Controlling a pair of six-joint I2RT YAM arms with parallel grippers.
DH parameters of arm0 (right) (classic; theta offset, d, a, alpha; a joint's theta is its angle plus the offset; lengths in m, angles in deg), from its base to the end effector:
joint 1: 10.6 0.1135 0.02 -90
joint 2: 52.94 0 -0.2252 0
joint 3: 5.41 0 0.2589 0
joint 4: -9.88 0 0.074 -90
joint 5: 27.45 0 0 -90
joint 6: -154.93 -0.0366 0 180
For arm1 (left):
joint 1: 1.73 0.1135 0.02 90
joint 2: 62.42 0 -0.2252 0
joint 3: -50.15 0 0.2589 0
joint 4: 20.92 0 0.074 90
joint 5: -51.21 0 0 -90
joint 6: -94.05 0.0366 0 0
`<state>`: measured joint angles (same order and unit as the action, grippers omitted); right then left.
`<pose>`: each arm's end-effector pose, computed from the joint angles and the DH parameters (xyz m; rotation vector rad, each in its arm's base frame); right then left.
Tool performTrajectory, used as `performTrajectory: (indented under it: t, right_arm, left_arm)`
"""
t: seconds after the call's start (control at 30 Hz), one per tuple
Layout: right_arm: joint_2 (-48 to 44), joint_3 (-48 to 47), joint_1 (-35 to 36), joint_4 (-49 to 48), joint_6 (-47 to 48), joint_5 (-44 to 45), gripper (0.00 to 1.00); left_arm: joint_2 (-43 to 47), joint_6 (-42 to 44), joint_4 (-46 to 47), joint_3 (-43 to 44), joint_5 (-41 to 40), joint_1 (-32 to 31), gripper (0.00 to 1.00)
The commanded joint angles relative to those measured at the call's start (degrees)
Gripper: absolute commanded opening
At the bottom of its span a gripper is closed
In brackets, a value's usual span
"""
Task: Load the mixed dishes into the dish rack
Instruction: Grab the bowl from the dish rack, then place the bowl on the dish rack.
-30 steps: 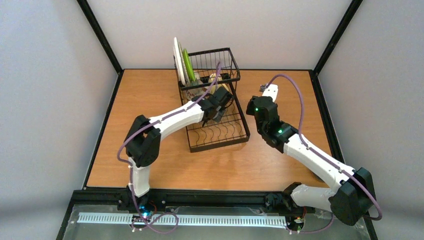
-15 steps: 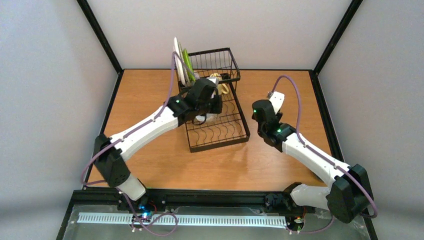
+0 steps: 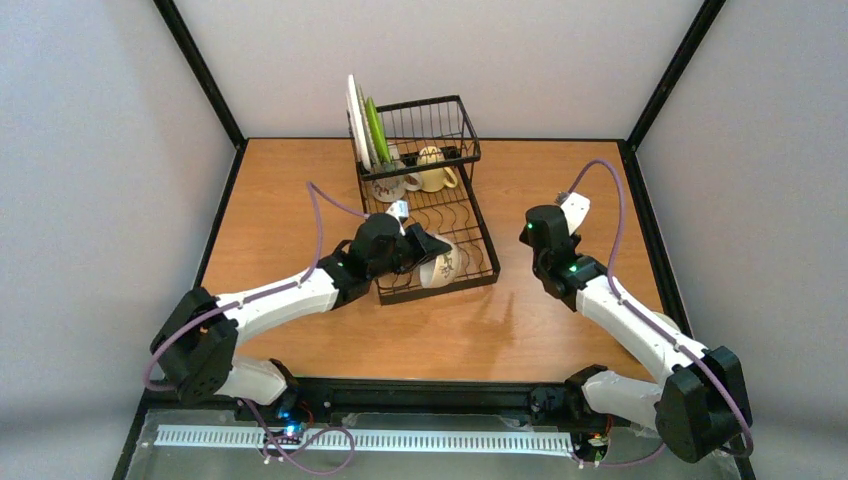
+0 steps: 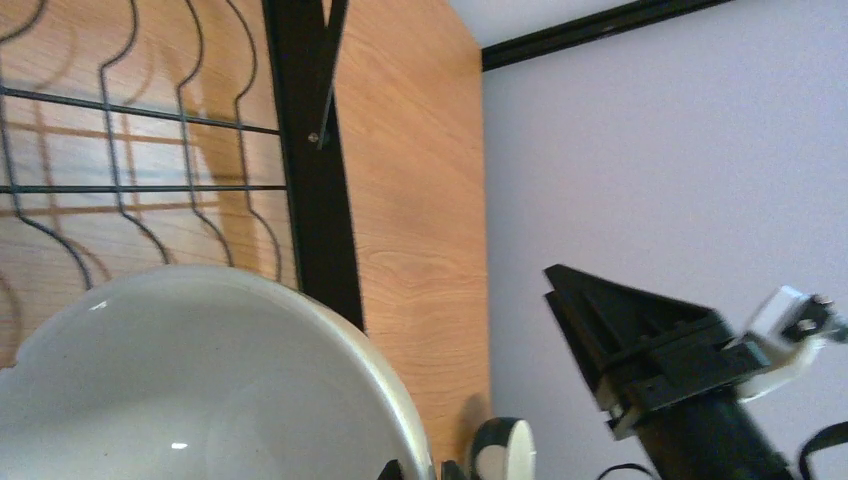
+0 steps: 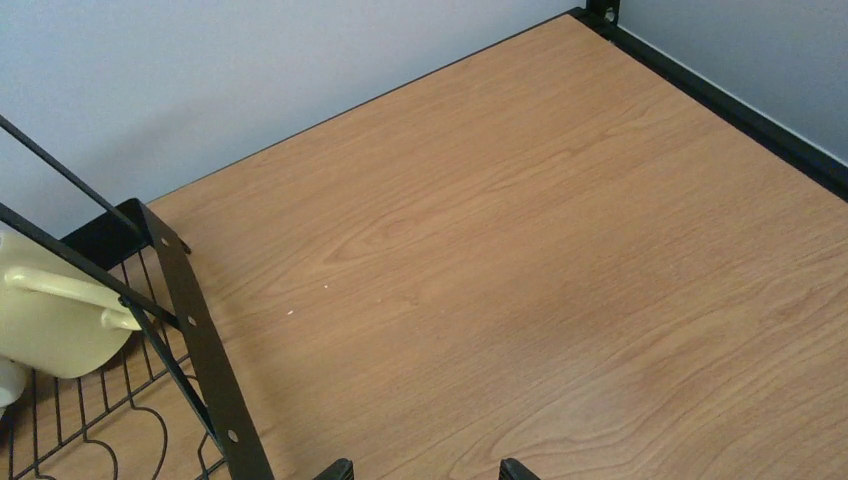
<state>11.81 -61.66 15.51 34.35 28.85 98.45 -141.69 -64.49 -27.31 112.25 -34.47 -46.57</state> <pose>0.2492 0.0982 0.2225 0.5236 1.9585 0.0064 0.2297 -0.2323 0.2142 -0.4073 2.2114 -1.2768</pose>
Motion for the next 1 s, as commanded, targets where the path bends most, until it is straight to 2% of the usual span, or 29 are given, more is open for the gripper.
performTrajectory:
  t: [0.0, 0.3, 0.5, 0.73, 0.97]
  right_arm:
    - [-1.06, 1.54, -0.92, -2.94, -0.55, -1.64, 0.83]
    - [-0.70, 2.51, -2.14, -5.45, 1.73, -2.34, 0.83]
    - [0.27, 1.45, -3.34, -6.59, 3.56, -2.67, 0.83]
    - [0.99, -0.35, -5.51, -6.77, 5.08, -3.78, 0.83]
    - [0.99, -1.15, -6.57, -6.63, 5.66, -4.49, 0.83]
  left_arm:
    - [-0.22, -10.83, 25.09, -1.99, 1.05, 0.50, 0.00]
    - [-6.03, -17.47, 44.59, -7.40, -1.66, 1.75, 0.00]
    - [-15.06, -22.76, 58.08, -8.63, -1.61, 2.37, 0.00]
    - [-22.75, -24.52, 63.02, -3.36, -0.07, 2.34, 0.00]
    - [-28.09, -28.23, 68.42, -1.67, -0.64, 2.11, 0.00]
